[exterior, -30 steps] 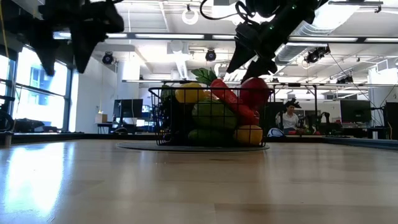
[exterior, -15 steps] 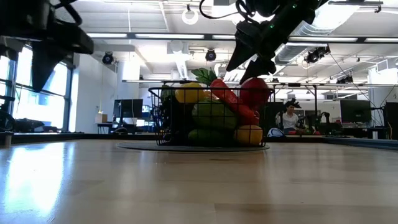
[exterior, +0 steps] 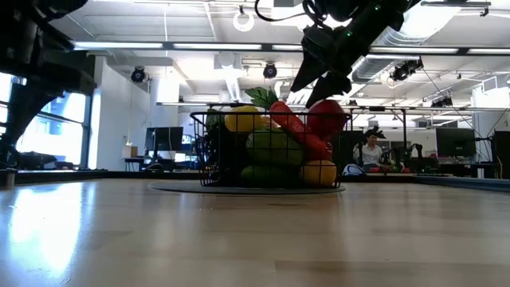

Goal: Build produce basket
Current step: Put the orange chili pepper into the black mesh basket, then return to Home Position

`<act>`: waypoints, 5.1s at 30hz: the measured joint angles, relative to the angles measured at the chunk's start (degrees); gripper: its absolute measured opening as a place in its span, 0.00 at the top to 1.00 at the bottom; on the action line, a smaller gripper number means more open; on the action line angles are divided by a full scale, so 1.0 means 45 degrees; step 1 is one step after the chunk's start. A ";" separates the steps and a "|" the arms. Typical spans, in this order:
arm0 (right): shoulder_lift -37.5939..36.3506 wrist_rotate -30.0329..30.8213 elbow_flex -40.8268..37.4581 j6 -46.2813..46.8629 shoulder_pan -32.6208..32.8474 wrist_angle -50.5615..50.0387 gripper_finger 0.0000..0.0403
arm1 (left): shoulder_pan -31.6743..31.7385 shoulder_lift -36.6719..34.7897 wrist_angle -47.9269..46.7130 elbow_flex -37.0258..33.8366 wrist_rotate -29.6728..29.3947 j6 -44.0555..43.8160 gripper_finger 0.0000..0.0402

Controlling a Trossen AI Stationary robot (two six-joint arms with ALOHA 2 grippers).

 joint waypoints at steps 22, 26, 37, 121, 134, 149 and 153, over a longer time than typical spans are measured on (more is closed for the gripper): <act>0.0005 0.0010 0.0005 -0.0101 -0.0004 0.0942 0.01 | 0.0259 -0.0005 0.3889 -0.3210 0.1063 -0.0368 0.32; 0.0000 0.0010 0.0005 -0.0099 -0.0002 0.1098 0.01 | 0.0389 -0.0066 0.4417 -0.3580 0.1056 -0.0385 0.32; 0.0005 0.0049 0.0005 0.0068 0.0000 0.1127 0.01 | 0.0389 -0.0029 0.4473 -0.3598 0.1016 0.0379 0.49; 0.0005 0.3024 0.0010 0.4163 0.0000 0.1603 0.01 | 0.9414 0.2166 1.1484 0.2077 -0.0606 2.6332 0.66; -0.0030 0.2502 0.0010 0.3936 0.0000 0.1646 0.01 | 1.0137 0.2104 0.8025 0.4731 -0.0373 2.7600 0.51; -0.0277 0.0884 0.0015 0.3109 0.0895 0.3556 0.01 | 0.8120 -0.0948 1.0000 0.2159 -0.0424 2.7156 0.51; -0.0586 0.0858 0.0015 0.2281 0.1513 0.4287 0.01 | 0.7490 -0.2144 1.1606 0.0407 -0.0613 2.6429 0.51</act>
